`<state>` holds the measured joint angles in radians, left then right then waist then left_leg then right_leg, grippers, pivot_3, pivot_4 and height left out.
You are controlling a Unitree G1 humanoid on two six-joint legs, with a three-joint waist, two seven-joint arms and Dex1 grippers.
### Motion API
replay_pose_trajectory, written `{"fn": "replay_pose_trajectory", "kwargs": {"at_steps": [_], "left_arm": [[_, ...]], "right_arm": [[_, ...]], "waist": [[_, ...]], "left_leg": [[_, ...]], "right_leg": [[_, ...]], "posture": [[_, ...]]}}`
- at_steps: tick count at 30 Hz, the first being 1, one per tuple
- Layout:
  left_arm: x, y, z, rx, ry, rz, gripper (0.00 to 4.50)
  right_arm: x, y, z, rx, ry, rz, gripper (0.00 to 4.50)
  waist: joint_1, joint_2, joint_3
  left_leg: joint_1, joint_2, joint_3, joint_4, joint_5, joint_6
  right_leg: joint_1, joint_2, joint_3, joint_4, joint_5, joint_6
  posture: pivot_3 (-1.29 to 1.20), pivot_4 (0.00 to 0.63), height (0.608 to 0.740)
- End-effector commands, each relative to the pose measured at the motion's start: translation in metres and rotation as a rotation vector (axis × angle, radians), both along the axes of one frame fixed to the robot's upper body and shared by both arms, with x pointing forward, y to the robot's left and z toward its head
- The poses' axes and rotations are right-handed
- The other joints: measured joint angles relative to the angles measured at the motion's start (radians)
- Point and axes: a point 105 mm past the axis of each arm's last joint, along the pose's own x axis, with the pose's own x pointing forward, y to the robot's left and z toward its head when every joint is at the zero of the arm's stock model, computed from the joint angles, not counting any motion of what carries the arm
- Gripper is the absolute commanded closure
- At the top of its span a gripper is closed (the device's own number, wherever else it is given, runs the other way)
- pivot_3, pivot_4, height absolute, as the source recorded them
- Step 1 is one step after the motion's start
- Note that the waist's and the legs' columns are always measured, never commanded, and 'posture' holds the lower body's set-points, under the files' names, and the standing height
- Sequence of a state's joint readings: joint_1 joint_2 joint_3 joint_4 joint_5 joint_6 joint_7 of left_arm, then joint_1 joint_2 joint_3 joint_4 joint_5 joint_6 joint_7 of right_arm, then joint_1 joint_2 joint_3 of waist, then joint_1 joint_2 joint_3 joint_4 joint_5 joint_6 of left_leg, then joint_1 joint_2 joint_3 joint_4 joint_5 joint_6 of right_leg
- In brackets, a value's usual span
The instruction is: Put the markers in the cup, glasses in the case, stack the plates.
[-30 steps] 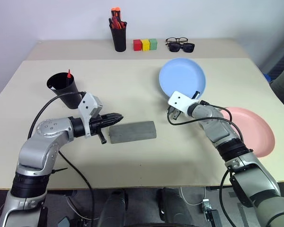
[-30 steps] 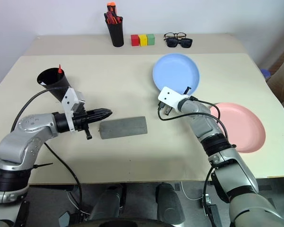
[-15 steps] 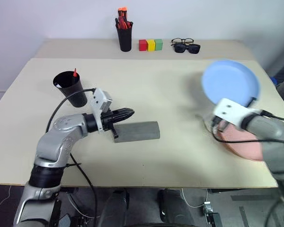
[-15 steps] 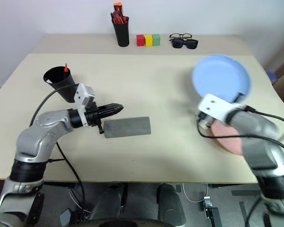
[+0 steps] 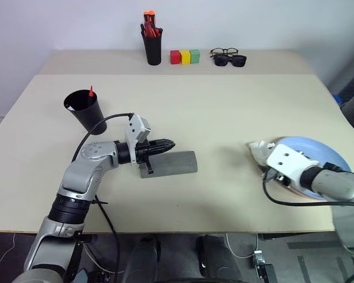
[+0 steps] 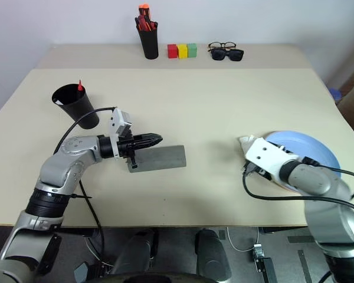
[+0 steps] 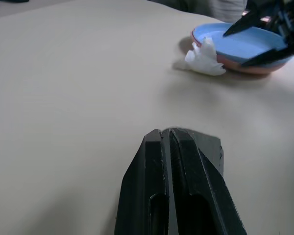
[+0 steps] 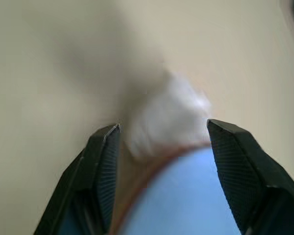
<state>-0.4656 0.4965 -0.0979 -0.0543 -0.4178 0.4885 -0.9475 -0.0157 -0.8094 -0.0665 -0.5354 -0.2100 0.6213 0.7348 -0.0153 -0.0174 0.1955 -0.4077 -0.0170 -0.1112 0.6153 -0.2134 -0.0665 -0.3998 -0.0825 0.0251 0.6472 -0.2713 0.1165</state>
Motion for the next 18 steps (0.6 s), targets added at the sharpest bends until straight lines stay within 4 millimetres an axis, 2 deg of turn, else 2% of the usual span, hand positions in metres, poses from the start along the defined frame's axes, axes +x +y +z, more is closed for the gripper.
{"fn": "replay_pose_trajectory", "kwargs": {"at_steps": [1,2,5,8,12,15,18], "left_arm": [[-0.004,0.008,0.012,-0.005,-0.060,0.034,4.31],[-0.005,0.010,0.012,-0.006,-0.059,0.045,4.31],[-0.007,0.013,0.011,-0.010,-0.056,0.062,4.31],[-0.008,0.013,0.010,-0.015,-0.052,0.069,4.31],[-0.005,0.013,0.010,-0.025,-0.054,0.079,4.31],[0.000,0.016,0.011,-0.049,-0.051,0.104,4.31],[0.003,0.019,0.010,-0.061,-0.050,0.122,4.31]], "right_arm": [[0.016,-0.008,-0.010,-0.045,-0.054,-0.068,1.50],[0.020,-0.013,-0.015,-0.083,-0.058,-0.084,1.50],[0.025,-0.022,-0.014,-0.161,-0.078,-0.099,2.76],[0.029,-0.023,-0.006,-0.166,-0.105,-0.090,4.33],[0.032,-0.024,0.012,-0.166,-0.170,-0.105,4.43],[0.031,-0.040,0.040,-0.174,-0.241,-0.188,4.43],[0.023,-0.062,0.050,-0.223,-0.234,-0.269,4.43]], "waist": [[0.001,0.000,0.000],[0.001,0.000,0.000],[0.001,0.000,0.000],[0.002,0.000,0.000],[-0.001,0.000,0.000],[0.000,0.000,0.000],[0.003,0.000,0.000]], "left_leg": [[0.000,0.000,0.000,0.000,0.000,0.000],[0.000,0.000,0.000,0.000,0.000,0.000],[0.000,0.000,0.000,0.000,0.000,0.000],[0.000,0.000,0.000,0.000,0.000,0.000],[0.000,0.000,0.000,0.000,0.000,0.000],[0.000,0.000,0.000,0.000,0.000,0.000],[0.000,-0.001,0.000,0.000,0.000,0.000]], "right_leg": [[0.000,0.000,0.000,0.000,0.000,0.000],[0.000,0.000,0.000,0.000,0.000,0.000],[0.000,0.000,0.000,0.000,0.000,0.000],[0.000,-0.001,0.000,0.000,0.000,0.000],[0.000,0.000,0.000,0.000,0.000,0.000],[0.000,0.000,0.000,0.000,0.000,0.000],[0.000,0.000,0.000,0.000,0.000,0.000]], "posture": [[0.00,0.150,0.740],[0.00,0.150,0.740],[0.00,0.150,0.740],[0.00,0.150,0.740],[0.00,0.150,0.740],[0.00,0.150,0.740],[0.00,0.150,0.740]]}}
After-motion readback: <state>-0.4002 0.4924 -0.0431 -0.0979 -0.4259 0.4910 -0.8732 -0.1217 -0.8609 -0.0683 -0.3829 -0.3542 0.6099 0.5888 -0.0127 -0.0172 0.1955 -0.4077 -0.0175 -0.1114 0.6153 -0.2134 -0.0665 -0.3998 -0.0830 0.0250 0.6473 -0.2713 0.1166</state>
